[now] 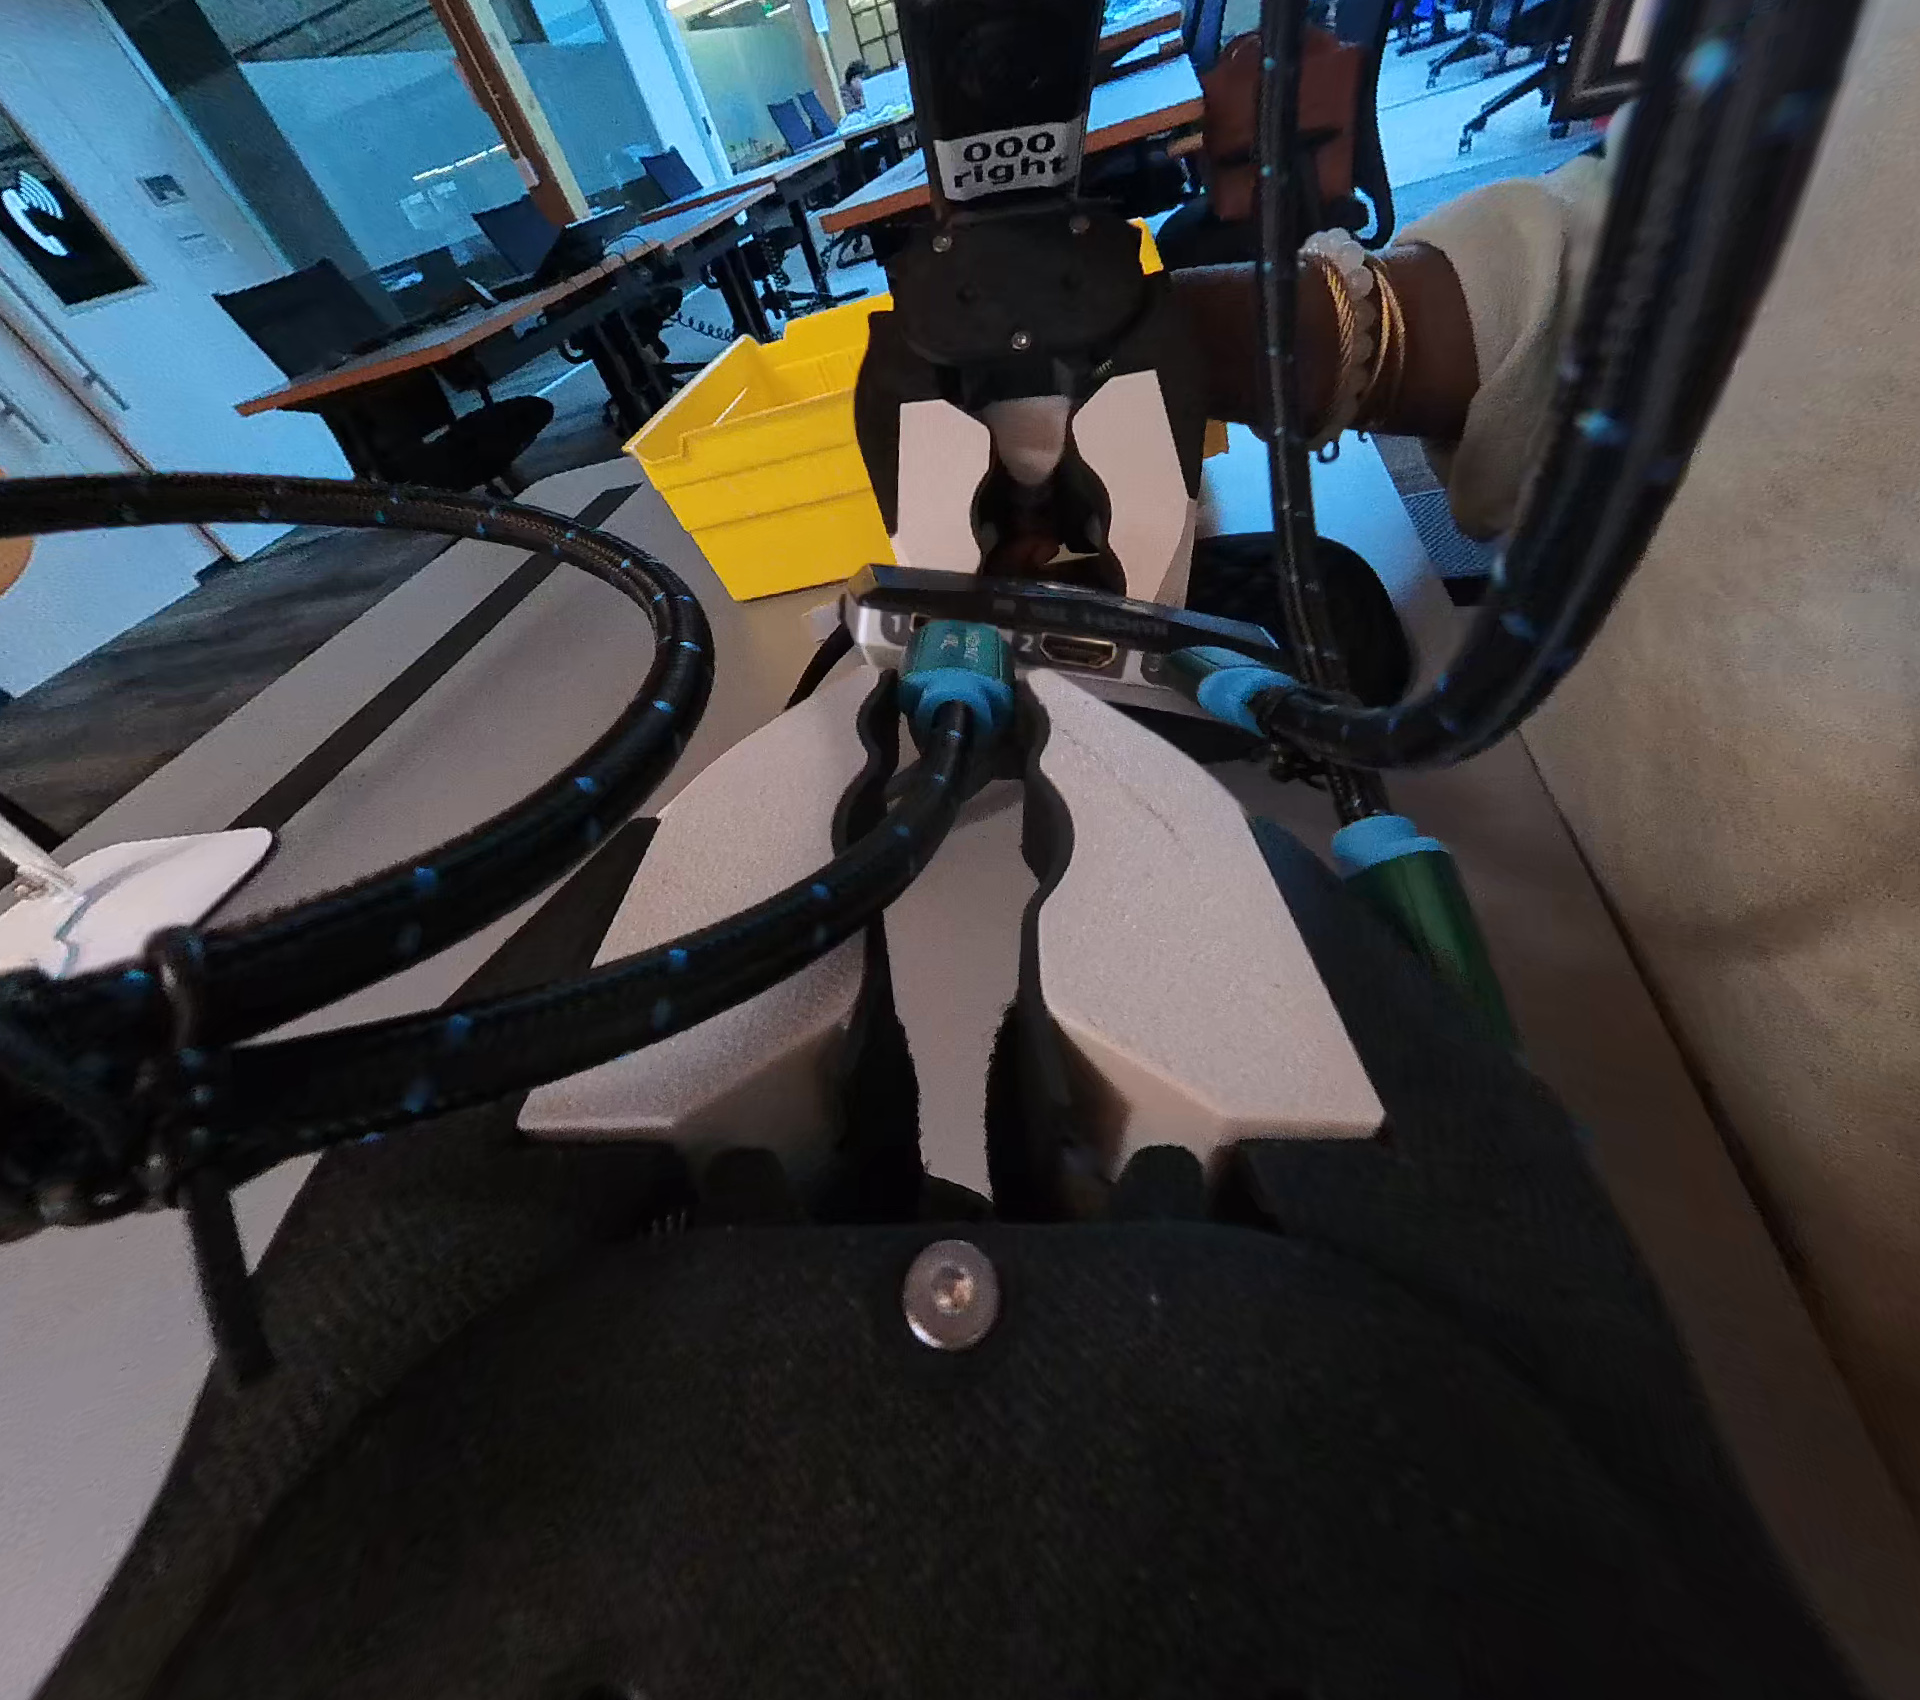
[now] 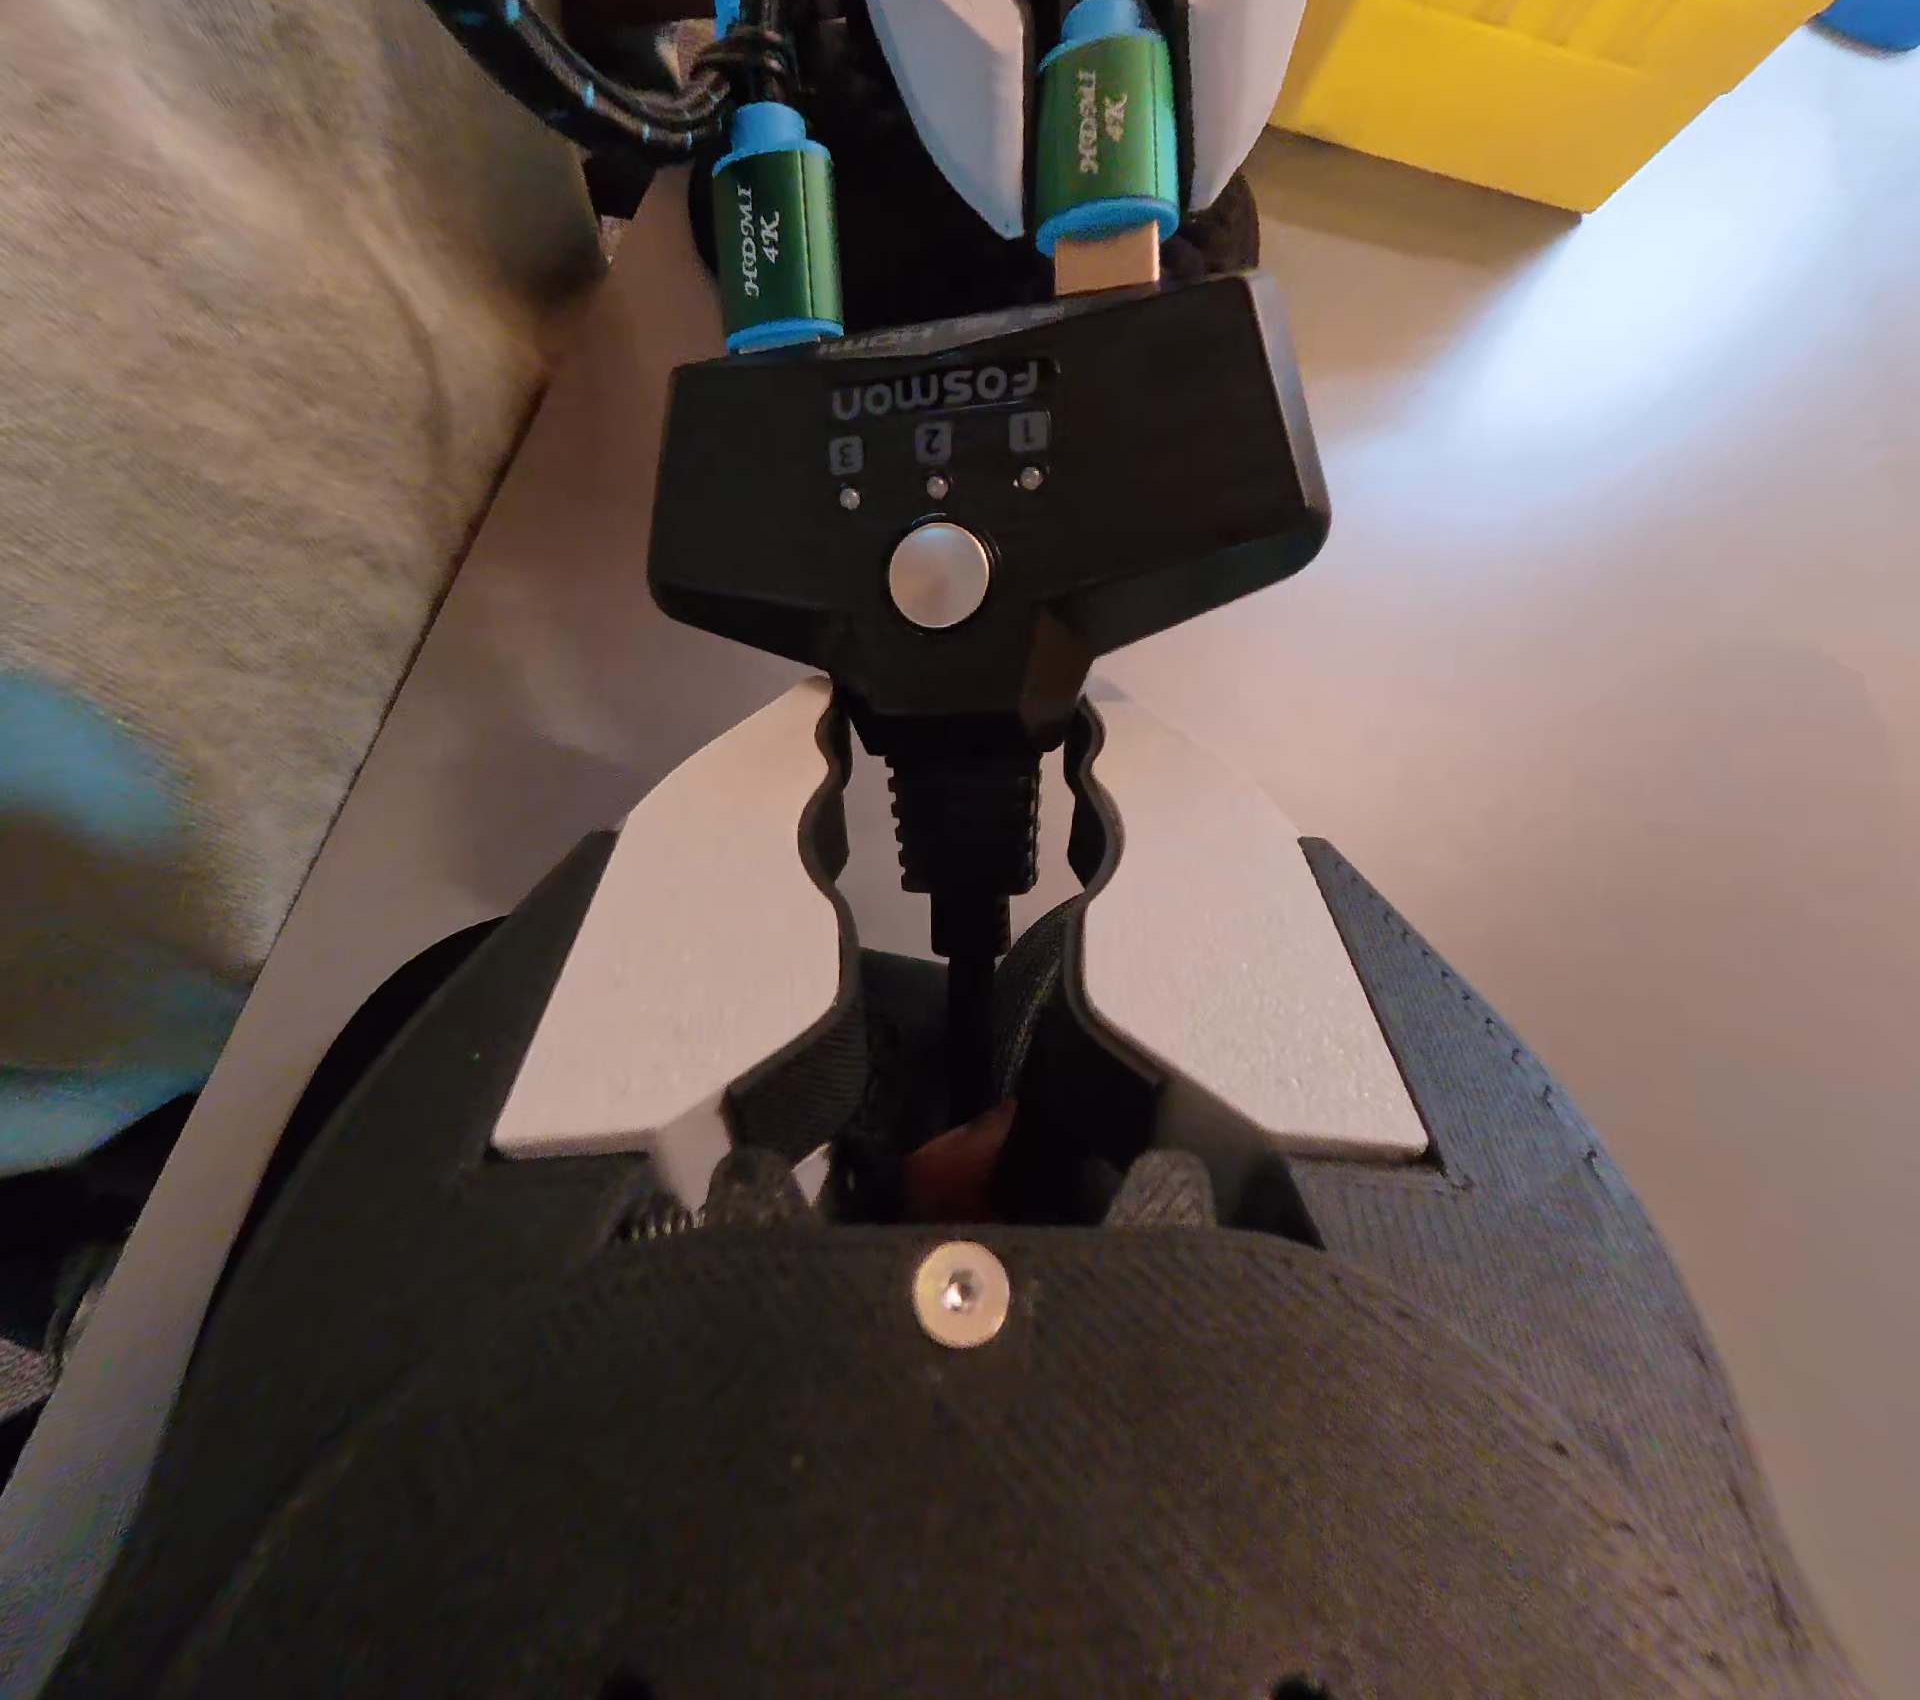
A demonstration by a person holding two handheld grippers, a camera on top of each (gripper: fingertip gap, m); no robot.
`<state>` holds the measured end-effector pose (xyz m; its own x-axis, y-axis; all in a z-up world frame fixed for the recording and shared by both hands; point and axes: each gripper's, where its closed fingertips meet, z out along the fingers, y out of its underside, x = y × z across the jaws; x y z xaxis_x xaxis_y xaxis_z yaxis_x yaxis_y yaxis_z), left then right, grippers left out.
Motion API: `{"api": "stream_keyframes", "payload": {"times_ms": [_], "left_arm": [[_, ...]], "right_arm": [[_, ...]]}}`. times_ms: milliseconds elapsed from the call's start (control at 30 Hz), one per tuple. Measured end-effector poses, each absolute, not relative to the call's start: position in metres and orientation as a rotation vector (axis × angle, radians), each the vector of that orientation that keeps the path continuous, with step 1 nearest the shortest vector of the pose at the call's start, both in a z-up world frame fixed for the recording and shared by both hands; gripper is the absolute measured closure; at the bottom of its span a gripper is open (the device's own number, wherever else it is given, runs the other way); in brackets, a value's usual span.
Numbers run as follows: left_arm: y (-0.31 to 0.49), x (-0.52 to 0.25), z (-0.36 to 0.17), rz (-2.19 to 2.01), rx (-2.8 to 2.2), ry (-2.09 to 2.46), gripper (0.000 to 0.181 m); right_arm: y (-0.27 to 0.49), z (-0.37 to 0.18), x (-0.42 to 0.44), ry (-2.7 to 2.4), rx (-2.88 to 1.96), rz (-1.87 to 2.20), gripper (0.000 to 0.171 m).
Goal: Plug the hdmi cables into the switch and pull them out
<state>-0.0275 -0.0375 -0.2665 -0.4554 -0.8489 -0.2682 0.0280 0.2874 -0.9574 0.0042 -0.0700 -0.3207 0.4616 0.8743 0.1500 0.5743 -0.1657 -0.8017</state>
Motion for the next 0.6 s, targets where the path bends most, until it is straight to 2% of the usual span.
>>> {"api": "stream_keyframes", "payload": {"times_ms": [600], "left_arm": [[-0.032,-0.024,-0.288,-1.175,-0.807,1.775,0.16]], "right_arm": [[-0.069,-0.338,0.007,-1.249,-1.939,0.403,0.13]]}}
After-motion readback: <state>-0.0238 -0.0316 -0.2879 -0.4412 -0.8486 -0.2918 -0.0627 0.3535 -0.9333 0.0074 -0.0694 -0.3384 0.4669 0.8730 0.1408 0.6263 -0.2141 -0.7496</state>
